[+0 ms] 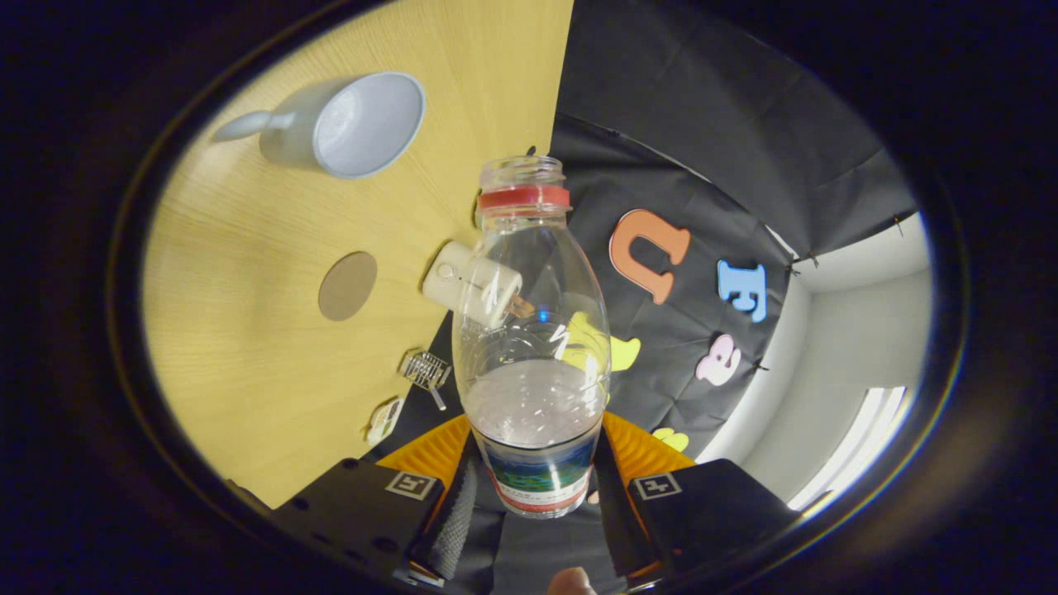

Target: Take the bottle from table, then pour the juice into the cup, finally place the bottle on the coaster

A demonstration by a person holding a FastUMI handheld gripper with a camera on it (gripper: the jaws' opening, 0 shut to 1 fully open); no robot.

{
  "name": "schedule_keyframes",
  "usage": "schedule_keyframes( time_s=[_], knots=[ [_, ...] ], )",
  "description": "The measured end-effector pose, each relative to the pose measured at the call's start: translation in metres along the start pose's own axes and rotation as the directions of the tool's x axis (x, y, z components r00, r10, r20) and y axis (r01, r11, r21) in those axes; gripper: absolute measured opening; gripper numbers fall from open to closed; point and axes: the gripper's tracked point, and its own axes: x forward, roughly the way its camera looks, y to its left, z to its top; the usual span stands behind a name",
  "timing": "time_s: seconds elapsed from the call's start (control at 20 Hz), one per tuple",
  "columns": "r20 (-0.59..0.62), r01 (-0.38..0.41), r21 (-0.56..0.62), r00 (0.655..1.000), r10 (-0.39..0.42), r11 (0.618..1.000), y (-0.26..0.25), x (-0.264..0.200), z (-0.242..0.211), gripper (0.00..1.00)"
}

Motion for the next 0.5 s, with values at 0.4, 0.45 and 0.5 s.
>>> schedule_keyframes(
  time_s=[0.4,0.45,0.5],
  knots=[
    [0.015,-0.152,0.298,0.988,0.155,0.942,0.039,0.0,0.001,0.72],
    [0.022,-0.184,0.351,0.982,0.189,0.918,0.046,-0.002,0.001,0.72],
    [0.03,-0.21,0.402,0.976,0.217,0.891,0.05,-0.004,0.002,0.73]
  ],
)
